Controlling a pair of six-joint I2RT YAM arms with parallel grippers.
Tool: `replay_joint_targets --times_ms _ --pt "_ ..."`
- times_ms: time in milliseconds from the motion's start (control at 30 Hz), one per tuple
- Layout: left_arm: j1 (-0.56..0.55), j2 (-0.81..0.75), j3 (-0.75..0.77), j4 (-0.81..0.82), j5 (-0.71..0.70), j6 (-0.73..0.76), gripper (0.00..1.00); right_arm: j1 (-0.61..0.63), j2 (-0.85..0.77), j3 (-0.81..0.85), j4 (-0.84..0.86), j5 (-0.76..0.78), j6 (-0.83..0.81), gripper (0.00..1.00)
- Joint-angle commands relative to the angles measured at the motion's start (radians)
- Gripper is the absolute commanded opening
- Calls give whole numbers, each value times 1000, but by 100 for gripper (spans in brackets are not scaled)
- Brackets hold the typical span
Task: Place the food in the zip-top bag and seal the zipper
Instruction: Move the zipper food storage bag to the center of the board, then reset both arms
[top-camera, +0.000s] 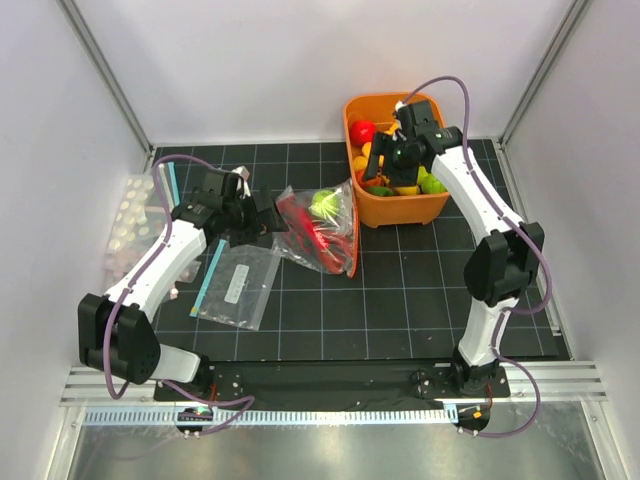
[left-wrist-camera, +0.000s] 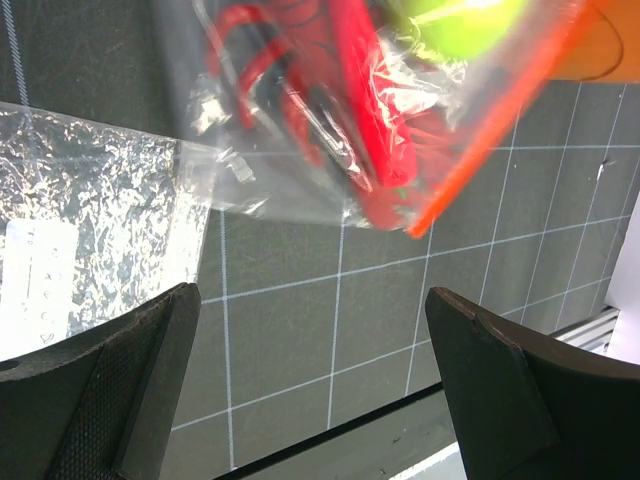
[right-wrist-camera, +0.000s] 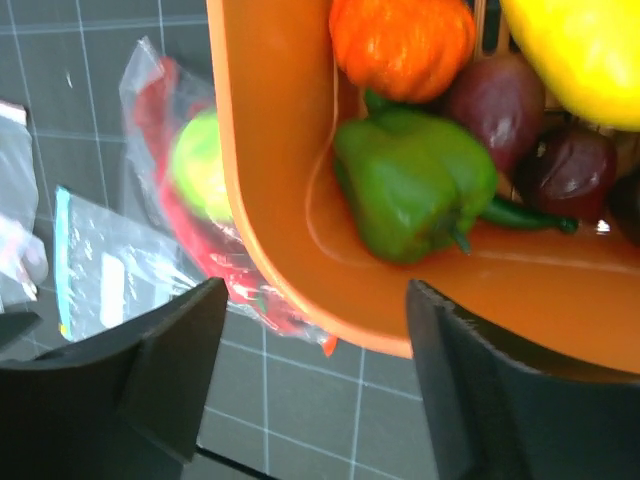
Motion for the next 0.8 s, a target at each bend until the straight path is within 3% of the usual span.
replay_joint_targets --times_ms 0,300,500,600,767 --pt "7 -21 53 -16 3 12 100 11 -199 -131 125 -17 -13 80" --pt "5 -222 -7 36 -29 21 100 11 -589 -591 278 66 78 89" --pt "5 -416 -198 163 -35 -61 100 13 -937 -912 378 136 204 92" --pt "5 -527 -277 214 -58 -25 100 11 -1087 -1050 404 159 237 95" --pt "5 -657 -384 194 -86 21 100 13 -1191 -1133 343 218 237 96"
